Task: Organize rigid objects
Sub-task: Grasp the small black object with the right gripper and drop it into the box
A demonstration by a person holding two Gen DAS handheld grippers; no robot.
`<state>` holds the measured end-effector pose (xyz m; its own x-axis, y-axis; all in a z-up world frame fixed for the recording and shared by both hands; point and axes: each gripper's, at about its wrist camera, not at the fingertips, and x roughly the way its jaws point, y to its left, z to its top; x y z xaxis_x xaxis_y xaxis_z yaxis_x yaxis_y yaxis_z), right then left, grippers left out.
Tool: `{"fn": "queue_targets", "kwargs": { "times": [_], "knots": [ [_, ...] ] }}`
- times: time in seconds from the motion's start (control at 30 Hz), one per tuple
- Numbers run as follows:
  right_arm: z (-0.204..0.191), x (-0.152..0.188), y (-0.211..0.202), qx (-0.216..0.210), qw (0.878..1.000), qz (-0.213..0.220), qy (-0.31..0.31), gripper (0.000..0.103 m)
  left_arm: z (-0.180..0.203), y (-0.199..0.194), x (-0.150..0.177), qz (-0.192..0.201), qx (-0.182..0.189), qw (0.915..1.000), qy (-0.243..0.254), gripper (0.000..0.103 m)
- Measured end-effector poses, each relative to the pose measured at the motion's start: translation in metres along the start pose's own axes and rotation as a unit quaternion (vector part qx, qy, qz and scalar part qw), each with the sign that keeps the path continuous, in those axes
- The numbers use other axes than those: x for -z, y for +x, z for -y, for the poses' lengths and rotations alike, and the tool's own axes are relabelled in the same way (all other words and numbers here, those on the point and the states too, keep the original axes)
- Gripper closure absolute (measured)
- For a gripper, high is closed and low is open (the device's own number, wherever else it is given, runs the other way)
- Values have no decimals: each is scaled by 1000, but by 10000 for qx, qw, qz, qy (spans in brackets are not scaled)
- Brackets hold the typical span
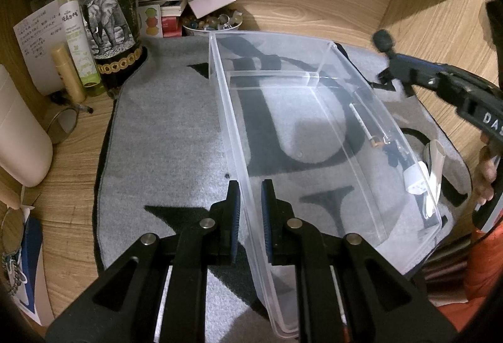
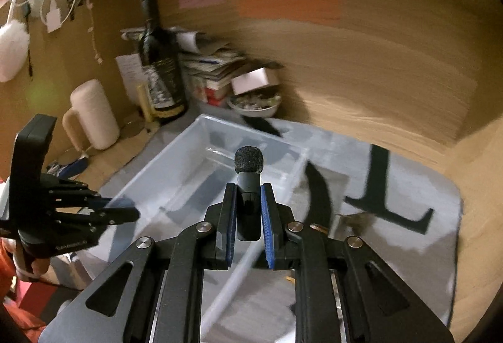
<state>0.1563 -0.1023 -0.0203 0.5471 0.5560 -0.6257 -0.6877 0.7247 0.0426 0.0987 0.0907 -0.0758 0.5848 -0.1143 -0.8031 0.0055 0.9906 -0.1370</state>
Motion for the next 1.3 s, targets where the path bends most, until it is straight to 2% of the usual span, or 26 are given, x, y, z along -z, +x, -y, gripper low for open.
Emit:
{"fn": "queue_targets", "kwargs": {
  "times": [0.37, 0.67, 0.9, 1.07, 1.2, 1.3],
  "knots": [
    [-35, -2, 52, -389, 9968, -596, -353, 90, -3, -1, 0, 33, 63, 10000, -3, 90],
    [-38, -2, 75, -402, 9936, -982, -382, 90, -4, -1, 1, 61, 103, 9999, -5, 90],
    [-38, -2, 82, -336, 9925, -1113, -367, 90, -5, -1, 1, 64, 113, 9999, 4, 90],
    [-36, -4, 78, -312, 9935, -1040, -331, 70, -5, -1, 1, 65, 110, 9999, 2, 90],
    [-34, -6, 70, -293, 9947, -926, -334, 68, -5, -1, 0, 62, 109, 9999, 9, 90],
    [-32, -8, 59, -241, 9959, -805, -331, 60, -5, -1, 0, 64, 108, 9999, 8, 90]
  ]
}}
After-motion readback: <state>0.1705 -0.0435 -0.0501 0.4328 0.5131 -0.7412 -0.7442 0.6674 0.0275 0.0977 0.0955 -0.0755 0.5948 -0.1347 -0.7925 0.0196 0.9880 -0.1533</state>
